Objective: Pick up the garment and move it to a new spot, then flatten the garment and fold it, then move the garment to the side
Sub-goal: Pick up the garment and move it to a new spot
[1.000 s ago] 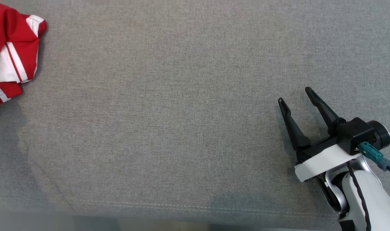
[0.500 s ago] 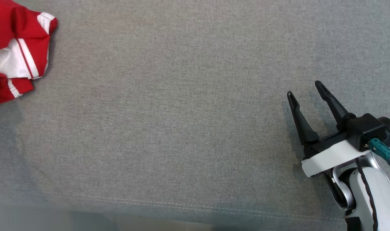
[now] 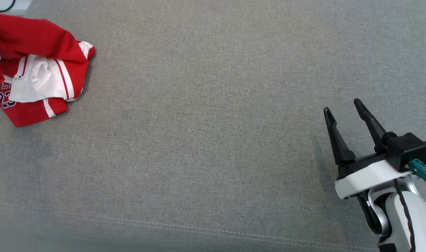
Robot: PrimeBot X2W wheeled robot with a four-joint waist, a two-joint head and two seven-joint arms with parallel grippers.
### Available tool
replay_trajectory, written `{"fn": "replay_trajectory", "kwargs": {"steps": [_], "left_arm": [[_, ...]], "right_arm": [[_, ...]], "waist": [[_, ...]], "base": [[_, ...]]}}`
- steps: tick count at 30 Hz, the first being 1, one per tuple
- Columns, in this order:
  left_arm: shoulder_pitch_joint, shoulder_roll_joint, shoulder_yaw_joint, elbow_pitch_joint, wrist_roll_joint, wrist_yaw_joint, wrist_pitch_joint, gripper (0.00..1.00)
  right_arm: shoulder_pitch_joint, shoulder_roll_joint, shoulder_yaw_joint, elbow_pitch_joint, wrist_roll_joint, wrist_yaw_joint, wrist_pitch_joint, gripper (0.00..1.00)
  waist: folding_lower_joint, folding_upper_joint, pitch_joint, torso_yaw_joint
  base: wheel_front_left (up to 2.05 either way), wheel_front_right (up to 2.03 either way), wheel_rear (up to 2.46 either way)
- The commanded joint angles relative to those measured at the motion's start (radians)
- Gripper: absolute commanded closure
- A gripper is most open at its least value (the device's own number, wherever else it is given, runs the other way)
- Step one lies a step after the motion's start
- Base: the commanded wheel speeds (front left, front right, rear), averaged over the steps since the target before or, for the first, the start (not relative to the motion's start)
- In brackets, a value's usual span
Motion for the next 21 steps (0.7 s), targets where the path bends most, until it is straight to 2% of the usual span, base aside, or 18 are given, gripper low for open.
{"fn": "replay_trajectory", "kwargs": {"steps": [1,5,14,21], "left_arm": [[-0.011,0.06,0.021,-0.052,0.003,-0.011,-0.016,1.0],[0.058,0.022,-0.01,-0.183,-0.002,-0.028,-0.039,1.0],[0.261,-0.131,-0.141,-0.542,0.02,0.039,0.005,1.0],[0.316,-0.277,-0.253,-0.66,0.005,0.061,0.035,1.0]], "right_arm": [[0.011,0.004,0.009,-0.022,-0.001,0.004,-0.013,0.0],[0.029,0.017,-0.025,-0.025,-0.003,0.004,-0.022,0.0],[0.084,0.044,-0.08,-0.044,-0.01,0.004,-0.012,0.0],[0.093,0.059,-0.1,-0.069,-0.015,0.004,-0.005,0.0]], "waist": [[0.0,0.0,-0.027,-0.007],[0.0,0.0,-0.07,-0.026],[0.0,0.0,-0.14,-0.1],[0.0,0.0,-0.132,-0.191]], "base": [[0.0,0.0,0.0],[0.0,0.0,0.0],[0.0,0.0,0.0],[0.0,0.0,0.0]]}}
